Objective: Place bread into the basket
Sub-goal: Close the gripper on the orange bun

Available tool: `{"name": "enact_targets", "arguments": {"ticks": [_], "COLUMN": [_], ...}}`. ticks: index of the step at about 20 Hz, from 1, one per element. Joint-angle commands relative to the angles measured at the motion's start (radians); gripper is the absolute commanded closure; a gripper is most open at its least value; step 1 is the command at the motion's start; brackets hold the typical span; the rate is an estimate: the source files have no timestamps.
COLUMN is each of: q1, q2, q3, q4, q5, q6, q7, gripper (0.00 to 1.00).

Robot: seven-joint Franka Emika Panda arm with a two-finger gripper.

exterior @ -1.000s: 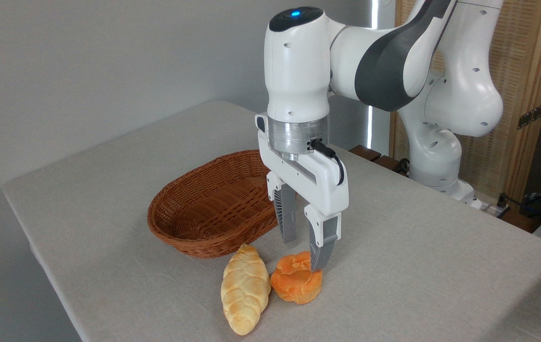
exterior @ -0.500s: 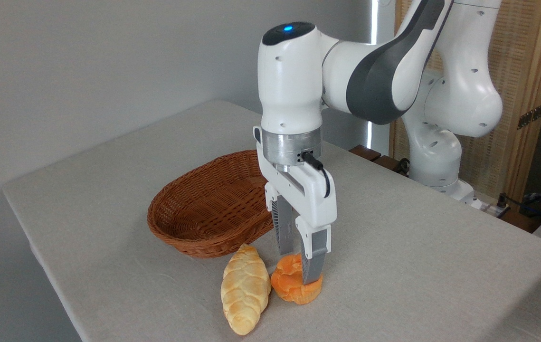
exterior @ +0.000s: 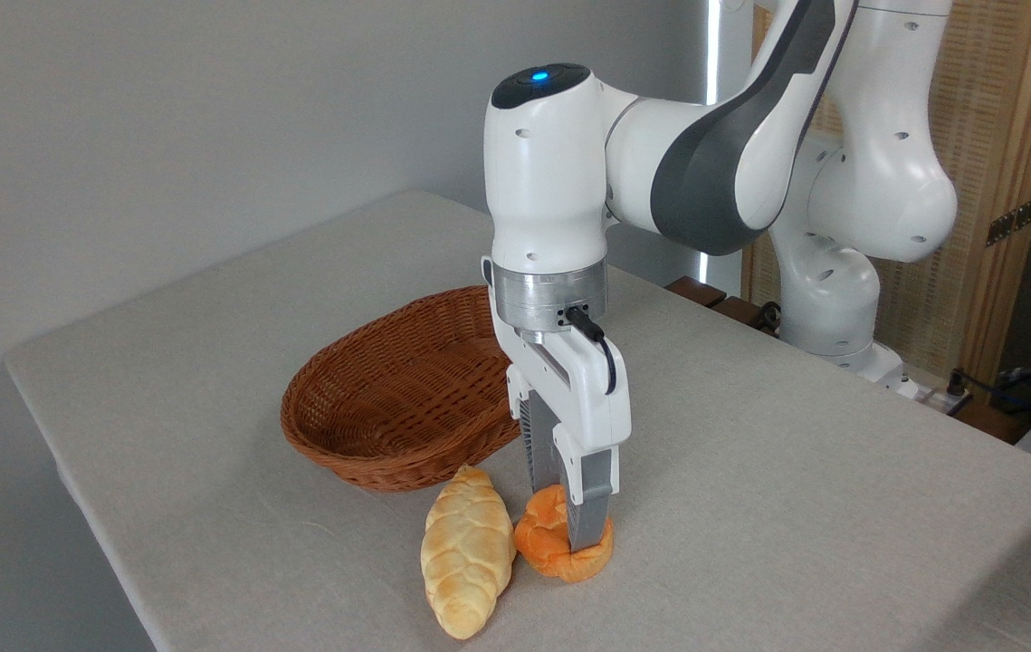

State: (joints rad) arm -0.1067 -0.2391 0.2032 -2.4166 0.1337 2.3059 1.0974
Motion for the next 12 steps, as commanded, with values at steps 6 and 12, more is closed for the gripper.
{"name": "enact_targets", "arguments": {"ticks": [6,12], "q1": [-0.016,-0.016], "q2": [-0.003,-0.008], "q3": [0.018,0.018], "q4": [-0.010,-0.009], "q5": [0.007,0.001], "q6": [0.018,0.001], "q7": [0.016,0.018], "gripper": [0.54,0.57]}}
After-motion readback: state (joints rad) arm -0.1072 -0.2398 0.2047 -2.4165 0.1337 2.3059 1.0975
